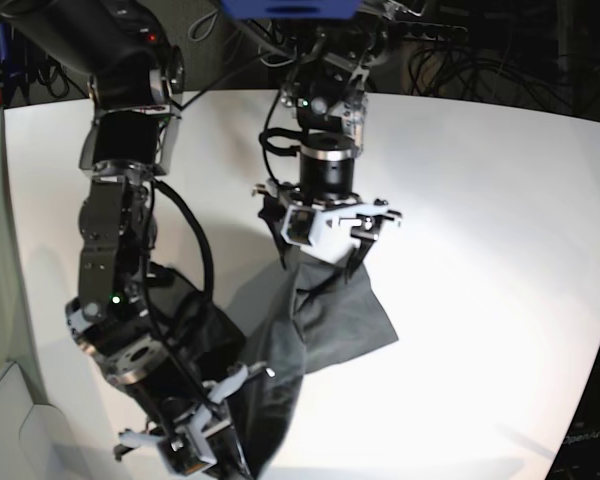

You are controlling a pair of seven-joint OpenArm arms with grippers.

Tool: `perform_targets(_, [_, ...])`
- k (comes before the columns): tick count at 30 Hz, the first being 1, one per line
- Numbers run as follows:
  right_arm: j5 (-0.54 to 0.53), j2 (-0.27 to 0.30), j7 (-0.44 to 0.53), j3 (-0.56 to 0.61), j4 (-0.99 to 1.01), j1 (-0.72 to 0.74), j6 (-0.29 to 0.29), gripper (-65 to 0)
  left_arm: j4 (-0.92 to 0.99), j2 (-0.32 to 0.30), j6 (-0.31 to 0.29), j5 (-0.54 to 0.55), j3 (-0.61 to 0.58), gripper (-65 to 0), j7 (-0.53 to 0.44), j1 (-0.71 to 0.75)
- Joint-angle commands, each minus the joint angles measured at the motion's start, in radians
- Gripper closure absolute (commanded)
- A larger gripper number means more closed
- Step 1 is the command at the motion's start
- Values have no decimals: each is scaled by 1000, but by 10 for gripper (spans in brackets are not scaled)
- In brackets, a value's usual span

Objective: Layout the t-shirt on the table in an organized manner, then fold the t-shirt properly
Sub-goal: 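Move the right gripper to the shirt's bunched end and grasp it, then grasp the shirt's opposite side with the left gripper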

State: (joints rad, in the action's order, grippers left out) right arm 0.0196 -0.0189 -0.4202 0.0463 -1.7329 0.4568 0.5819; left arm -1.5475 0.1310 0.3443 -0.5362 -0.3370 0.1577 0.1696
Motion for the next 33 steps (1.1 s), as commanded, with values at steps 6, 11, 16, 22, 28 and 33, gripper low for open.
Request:
perform_targets(6, [-20, -3, 19, 2, -88, 29, -7, 0, 80, 26, 14, -11, 3, -450, -37, -98])
perform_targets(11, [-23, -17, -59, 2, -147, 27, -7, 0, 195, 26, 14, -9, -3, -451, -42, -192])
perform_targets(16, [-23, -22, -72, 4, -187, 4, -7, 0, 273, 26, 14, 14, -1, -450, -42, -262])
perform_targets(22, [-23, -20, -72, 5, -252, -25, -7, 0, 425, 26, 14, 181, 5, -436, -43, -373])
perform_targets(28, [-20, 18, -72, -1, -250, -36, -7, 0, 287, 26, 14, 224, 5, -72, -36, -374])
perform_targets(33, [-20, 32, -72, -1, -249, -48, -7, 0, 97, -34, 14, 227, 6, -26, 78, -356])
